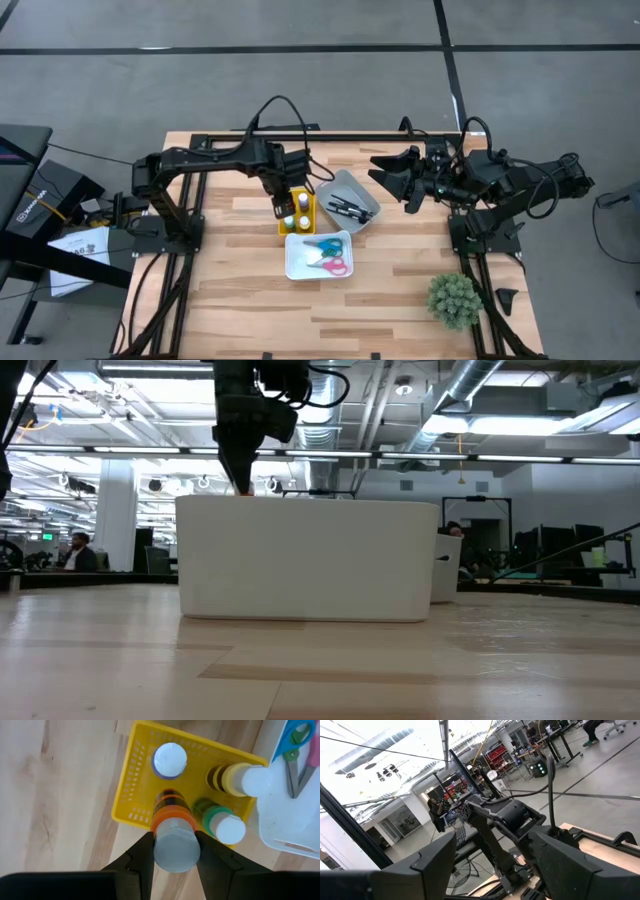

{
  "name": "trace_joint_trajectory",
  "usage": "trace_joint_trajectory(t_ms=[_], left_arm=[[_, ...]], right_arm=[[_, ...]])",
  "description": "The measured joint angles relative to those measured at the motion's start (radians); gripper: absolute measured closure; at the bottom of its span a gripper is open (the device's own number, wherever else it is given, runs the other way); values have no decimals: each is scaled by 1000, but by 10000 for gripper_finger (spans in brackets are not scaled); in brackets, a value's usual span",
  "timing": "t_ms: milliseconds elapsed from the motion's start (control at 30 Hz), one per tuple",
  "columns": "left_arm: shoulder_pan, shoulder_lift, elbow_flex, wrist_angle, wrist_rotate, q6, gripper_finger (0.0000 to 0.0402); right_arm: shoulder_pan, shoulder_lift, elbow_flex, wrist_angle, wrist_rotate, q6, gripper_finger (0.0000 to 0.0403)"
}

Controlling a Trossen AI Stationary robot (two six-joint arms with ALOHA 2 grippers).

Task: Pick & Place Paint Supplies
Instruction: Put the orange paint bottle into the yellow bin

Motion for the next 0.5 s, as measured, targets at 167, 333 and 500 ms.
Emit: trace_joint_trajectory(t_ms=[167,333,500], left_arm=[[0,0,-43,19,0,0,292],[0,0,-58,51,1,0,292],[0,10,-61,85,1,0,292]], right_arm=[[0,0,0,0,0,0,143],[0,0,0,0,0,0,143],[-3,0,0,0,0,0,143]])
